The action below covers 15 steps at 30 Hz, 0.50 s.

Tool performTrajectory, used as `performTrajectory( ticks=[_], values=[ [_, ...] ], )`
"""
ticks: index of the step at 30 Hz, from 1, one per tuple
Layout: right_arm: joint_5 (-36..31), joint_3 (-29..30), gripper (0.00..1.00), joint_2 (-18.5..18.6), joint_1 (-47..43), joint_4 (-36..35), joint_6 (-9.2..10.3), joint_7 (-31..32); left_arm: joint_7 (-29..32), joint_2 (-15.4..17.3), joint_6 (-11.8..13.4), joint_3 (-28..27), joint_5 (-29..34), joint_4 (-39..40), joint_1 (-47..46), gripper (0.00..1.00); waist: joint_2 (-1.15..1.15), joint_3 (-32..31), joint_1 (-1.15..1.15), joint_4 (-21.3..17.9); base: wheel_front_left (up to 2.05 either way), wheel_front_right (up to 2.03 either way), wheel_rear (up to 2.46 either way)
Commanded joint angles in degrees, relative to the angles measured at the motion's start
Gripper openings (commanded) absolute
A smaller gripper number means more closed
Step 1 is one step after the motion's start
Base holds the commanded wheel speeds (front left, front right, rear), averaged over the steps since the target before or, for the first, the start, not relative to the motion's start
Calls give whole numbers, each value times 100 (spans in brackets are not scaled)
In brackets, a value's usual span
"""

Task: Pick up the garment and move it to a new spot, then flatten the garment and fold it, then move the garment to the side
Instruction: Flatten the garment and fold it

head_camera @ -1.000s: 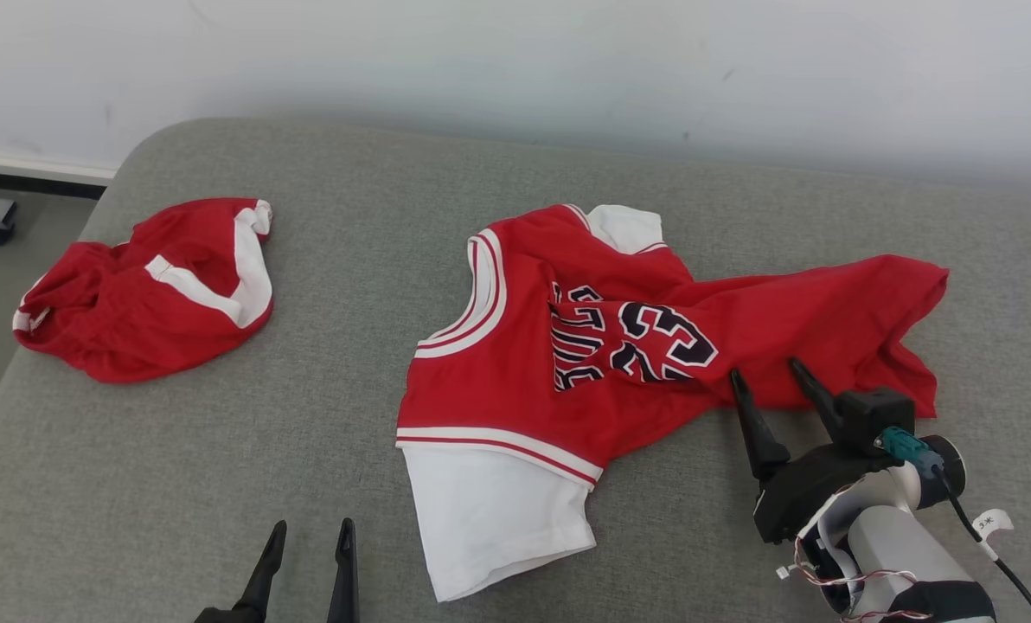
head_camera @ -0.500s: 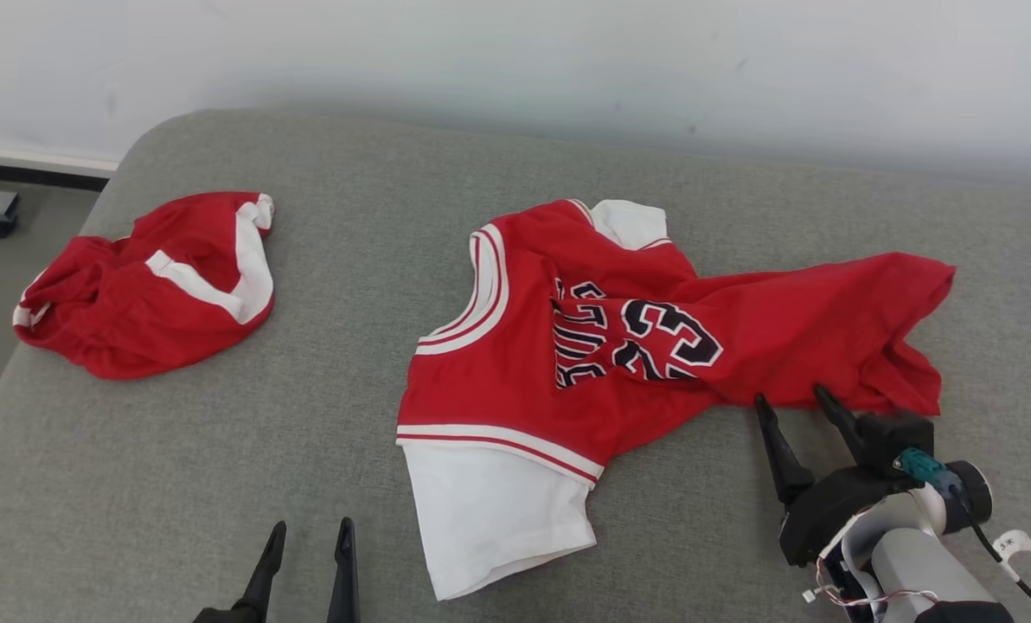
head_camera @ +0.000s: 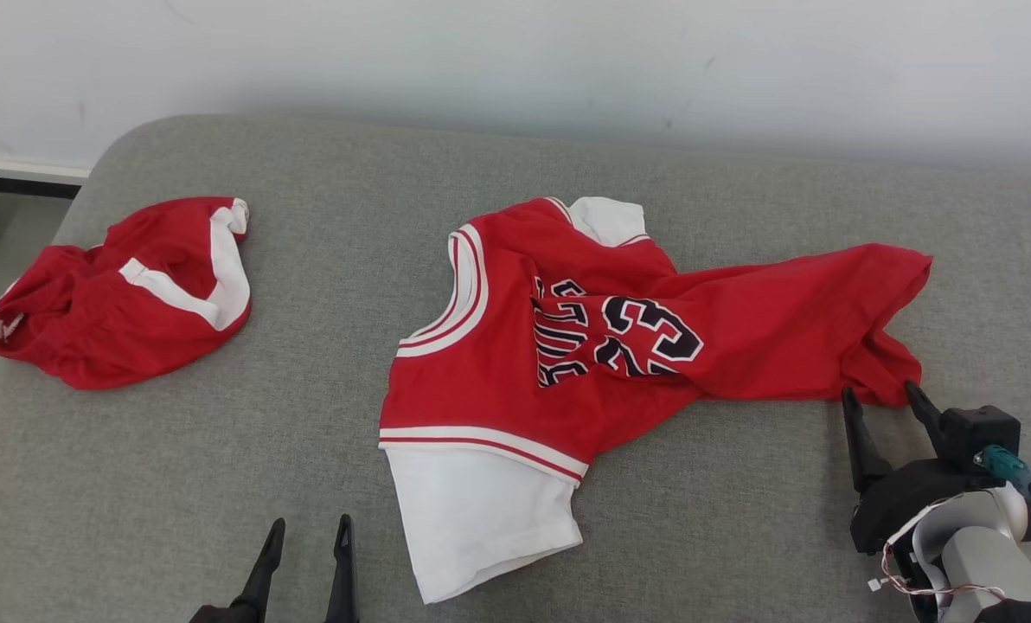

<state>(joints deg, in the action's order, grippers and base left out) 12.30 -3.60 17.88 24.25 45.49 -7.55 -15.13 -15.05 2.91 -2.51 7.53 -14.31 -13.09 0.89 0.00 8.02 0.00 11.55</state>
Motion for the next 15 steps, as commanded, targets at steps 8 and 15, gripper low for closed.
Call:
performTrajectory(
  ticks=[8,15],
  values=[
    [-336,35,100,63,429,624,13,-2,-19,-2,-42,6,-20,11,-132,100,0,167,0,45,0,0,0],
    [-457,125,0,0,719,1000,13,-2,-19,-3,-73,-45,42,-19,-154,100,0,175,0,27,0,0,0]
  ],
)
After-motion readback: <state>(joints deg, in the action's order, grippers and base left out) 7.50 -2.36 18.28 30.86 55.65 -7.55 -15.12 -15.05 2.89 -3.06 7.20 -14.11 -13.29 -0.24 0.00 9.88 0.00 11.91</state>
